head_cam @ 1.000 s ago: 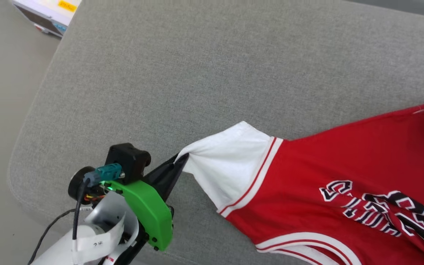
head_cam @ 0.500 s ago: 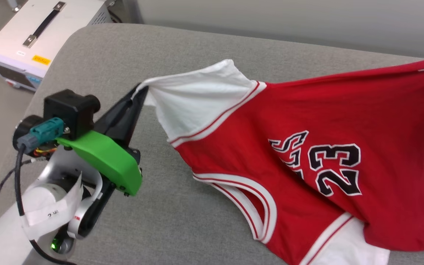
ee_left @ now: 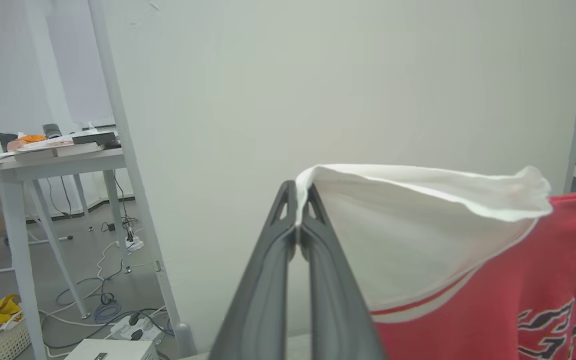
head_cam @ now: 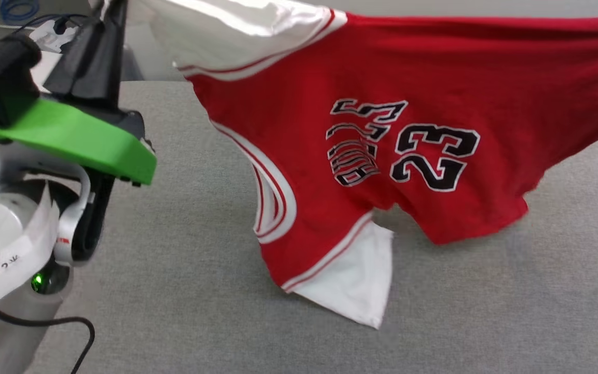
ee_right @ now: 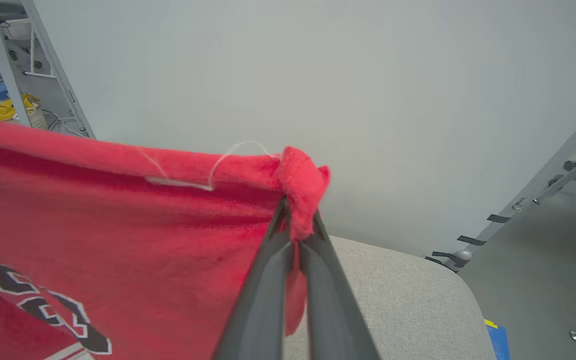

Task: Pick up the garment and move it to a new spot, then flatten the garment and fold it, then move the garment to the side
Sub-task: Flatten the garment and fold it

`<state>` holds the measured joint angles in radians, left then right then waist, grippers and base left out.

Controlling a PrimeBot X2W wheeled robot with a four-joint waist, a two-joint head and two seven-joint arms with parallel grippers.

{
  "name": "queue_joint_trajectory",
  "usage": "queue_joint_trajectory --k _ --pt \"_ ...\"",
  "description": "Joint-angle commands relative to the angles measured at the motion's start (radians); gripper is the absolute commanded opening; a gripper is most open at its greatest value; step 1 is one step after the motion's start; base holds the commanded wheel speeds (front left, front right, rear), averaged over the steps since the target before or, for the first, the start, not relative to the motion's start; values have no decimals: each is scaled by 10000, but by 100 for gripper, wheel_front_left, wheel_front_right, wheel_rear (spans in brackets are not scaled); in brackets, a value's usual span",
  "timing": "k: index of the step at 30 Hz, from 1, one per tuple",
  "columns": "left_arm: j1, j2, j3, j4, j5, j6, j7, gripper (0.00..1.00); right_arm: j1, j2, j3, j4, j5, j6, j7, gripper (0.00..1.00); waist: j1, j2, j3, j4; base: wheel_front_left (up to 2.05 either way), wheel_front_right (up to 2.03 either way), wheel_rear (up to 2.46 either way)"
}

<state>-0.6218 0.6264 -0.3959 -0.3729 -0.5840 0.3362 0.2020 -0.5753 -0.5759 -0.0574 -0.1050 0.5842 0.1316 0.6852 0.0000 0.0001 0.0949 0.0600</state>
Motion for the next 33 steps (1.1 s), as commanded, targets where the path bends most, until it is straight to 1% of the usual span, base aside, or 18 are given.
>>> queue_joint_trajectory --k 1,4,8,12,16,20,24,29,33 --pt "-382 -66 159 15 165 146 -137 0 -107 -14 -85 -134 -58 -9 -132 0 0 -1 -84 -242 0 0 0" --pt "-948 -136 312 31 366 209 -330 0 -271 71 -219 -426 -113 -9 -371 0 0 -1 31 -379 0 0 0" --pt "-1706 -107 458 175 573 152 -450 0 -557 173 -339 -711 -183 -9 -623 0 0 -1 343 -516 0 0 0" --pt "-2535 -9 519 396 710 -67 -440 0 -965 202 -404 -849 -247 -9 -860 0 0 -1 813 -600 0 0 0" --pt "-3479 186 562 817 791 -450 -353 0 -1524 155 -435 -810 -320 -9 -1065 0 0 -1 1452 -625 0 0 0" --pt "-4586 506 580 1374 887 -960 -136 0 -2292 42 -370 -558 -429 -9 -1264 0 0 -1 2254 -652 0 0 0" --pt "-5838 749 437 2094 1008 -1617 104 0 -3306 -138 -130 11 -624 -9 -1530 0 0 -1 3129 -684 0 0 0" --pt "-7697 844 135 3400 1204 -2549 356 0 -5021 -262 386 1220 -950 -9 -2130 0 0 -1 4242 -760 0 0 0" --pt "-9341 750 -162 4804 1578 -3207 338 0 -6461 -199 915 2426 -1388 -9 -2867 0 0 -1 4955 -843 0 0 0"
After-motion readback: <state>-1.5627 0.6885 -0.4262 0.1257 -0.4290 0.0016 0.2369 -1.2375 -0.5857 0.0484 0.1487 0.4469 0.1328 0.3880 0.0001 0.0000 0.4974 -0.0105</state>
